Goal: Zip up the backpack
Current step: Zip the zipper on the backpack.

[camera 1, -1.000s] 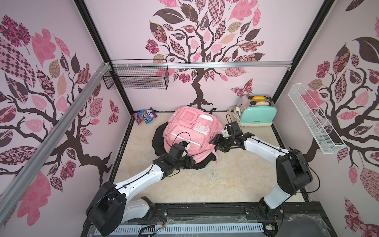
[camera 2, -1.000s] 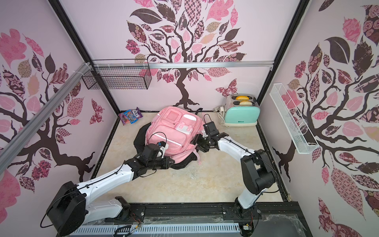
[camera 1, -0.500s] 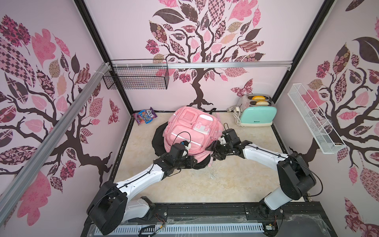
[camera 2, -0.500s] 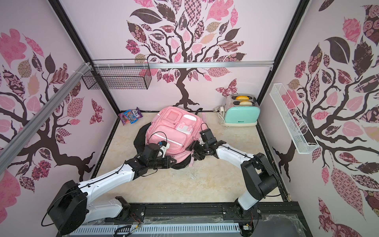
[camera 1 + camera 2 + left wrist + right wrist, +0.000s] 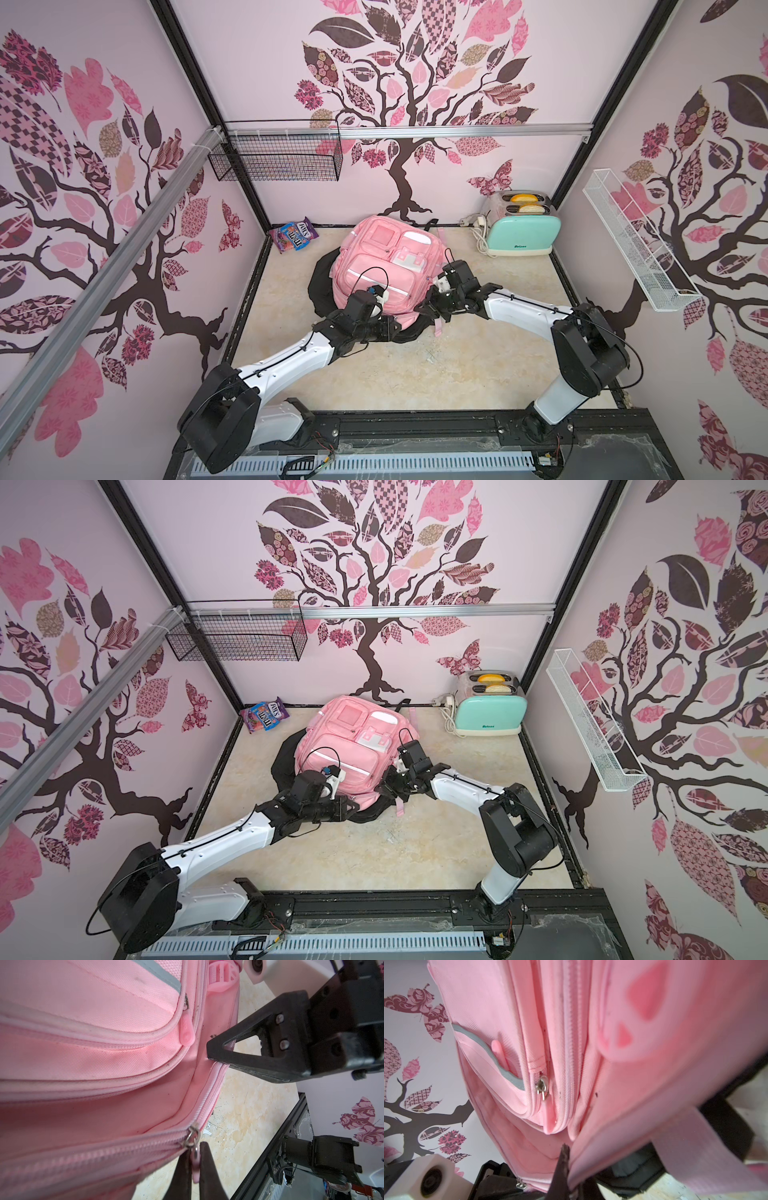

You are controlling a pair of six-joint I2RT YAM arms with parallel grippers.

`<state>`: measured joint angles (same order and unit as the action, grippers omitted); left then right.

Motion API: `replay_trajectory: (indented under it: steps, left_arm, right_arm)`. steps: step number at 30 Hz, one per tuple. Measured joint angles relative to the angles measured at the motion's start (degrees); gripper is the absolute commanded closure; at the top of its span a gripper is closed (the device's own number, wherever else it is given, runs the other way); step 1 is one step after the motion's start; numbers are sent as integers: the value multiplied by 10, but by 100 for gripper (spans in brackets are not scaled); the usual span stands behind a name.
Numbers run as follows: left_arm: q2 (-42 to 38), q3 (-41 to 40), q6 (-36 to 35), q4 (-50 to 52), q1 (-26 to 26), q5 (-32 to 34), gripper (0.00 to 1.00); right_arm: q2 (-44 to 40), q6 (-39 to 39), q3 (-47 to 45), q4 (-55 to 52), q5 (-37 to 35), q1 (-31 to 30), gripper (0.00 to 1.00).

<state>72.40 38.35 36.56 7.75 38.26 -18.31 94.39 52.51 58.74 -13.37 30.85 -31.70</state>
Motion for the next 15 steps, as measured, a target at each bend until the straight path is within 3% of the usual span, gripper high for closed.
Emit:
replay_trajectory:
  steps: [15]
  left_arm:
    - [5, 9, -1, 17, 5, 33, 100]
  right_arm:
    - [25, -132, 86, -128, -46, 2, 100]
